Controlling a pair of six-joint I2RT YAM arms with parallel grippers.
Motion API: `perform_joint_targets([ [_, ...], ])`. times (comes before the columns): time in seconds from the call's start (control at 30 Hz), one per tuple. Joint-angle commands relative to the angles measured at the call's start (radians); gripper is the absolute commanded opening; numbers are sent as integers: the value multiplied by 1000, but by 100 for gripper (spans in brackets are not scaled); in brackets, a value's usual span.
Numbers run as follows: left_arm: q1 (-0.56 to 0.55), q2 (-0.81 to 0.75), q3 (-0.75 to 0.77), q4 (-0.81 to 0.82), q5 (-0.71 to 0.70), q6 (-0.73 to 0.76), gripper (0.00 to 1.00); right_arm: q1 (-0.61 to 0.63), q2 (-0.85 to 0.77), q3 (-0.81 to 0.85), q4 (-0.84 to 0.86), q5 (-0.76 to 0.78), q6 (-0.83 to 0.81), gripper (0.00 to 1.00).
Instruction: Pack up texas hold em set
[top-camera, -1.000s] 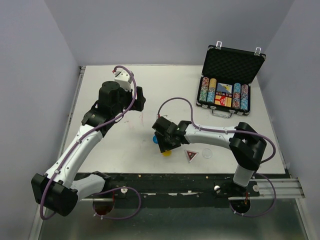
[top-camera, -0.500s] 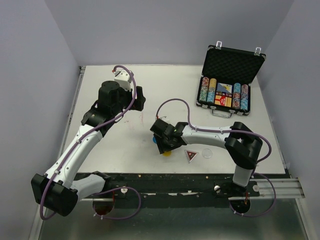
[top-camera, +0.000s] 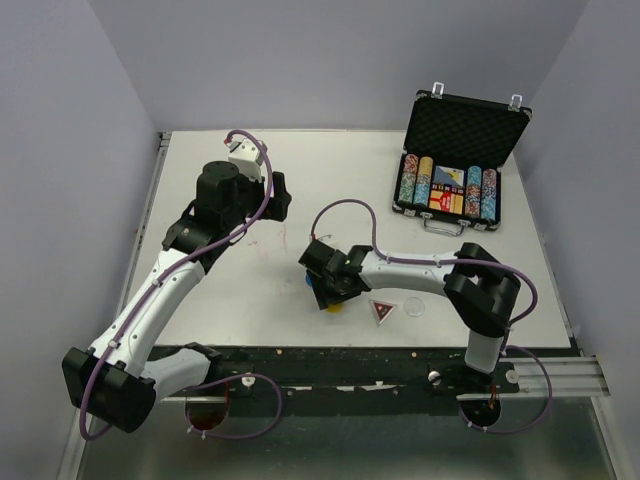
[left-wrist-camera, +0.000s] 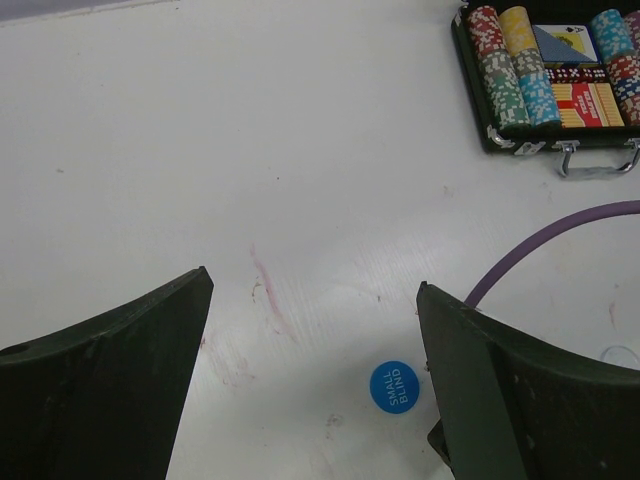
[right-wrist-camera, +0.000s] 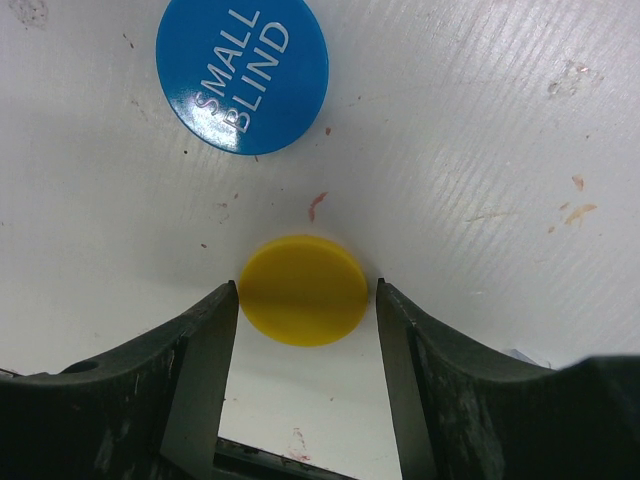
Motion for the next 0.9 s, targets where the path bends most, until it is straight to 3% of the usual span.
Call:
perform_joint_targets([
  [0.0, 3, -13, 26, -2, 0, -6, 99, 16, 25, 30, -17, 39, 0, 65],
  [0.87, 3, -14, 28, -5, -5, -7, 99, 39, 59, 23, -74, 85, 23, 63],
])
